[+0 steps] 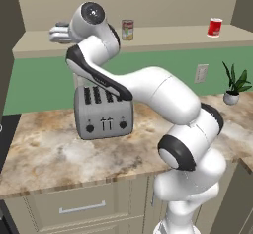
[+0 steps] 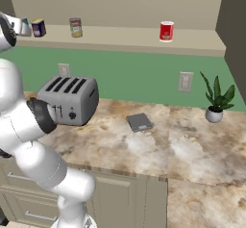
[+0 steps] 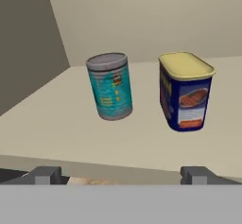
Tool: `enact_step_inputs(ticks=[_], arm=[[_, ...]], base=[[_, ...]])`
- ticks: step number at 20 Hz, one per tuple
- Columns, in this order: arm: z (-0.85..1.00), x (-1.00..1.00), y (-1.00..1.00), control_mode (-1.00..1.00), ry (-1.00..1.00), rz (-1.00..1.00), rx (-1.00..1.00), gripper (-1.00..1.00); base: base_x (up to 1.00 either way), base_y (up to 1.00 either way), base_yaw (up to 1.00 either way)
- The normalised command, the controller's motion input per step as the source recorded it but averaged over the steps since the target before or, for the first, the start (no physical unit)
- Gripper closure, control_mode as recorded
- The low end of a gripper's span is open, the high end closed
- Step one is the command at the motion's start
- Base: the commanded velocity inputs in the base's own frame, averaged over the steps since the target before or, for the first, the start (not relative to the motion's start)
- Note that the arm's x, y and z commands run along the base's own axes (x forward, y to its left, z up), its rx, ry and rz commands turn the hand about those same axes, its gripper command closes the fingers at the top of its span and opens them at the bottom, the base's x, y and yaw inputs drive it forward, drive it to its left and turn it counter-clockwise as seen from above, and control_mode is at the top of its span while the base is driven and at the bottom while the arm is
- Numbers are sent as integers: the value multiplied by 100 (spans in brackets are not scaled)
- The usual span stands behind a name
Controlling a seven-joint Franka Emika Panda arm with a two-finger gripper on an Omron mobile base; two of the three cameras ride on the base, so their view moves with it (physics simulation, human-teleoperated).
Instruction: Stack two cans on top of the other two cans in the cabinet.
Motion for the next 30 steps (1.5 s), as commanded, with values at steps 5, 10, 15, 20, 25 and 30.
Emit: enact_step_inputs(ticks=[5, 10, 15, 20, 25, 30], arm=[[0, 18, 1, -100, 1, 0, 0, -100], [0, 21, 3, -100, 0, 0, 0, -100], [0, 18, 6, -100, 1, 0, 0, -100], [0, 13, 12, -100, 0, 0, 0, -100], [0, 9, 15, -100, 0, 0, 0, -100], [-2, 21, 8, -100, 2, -4, 0, -100]], base=[[0, 0, 0], [0, 0, 0], [0, 0, 0], [0, 0, 0], [0, 0, 0], [0, 0, 0]])
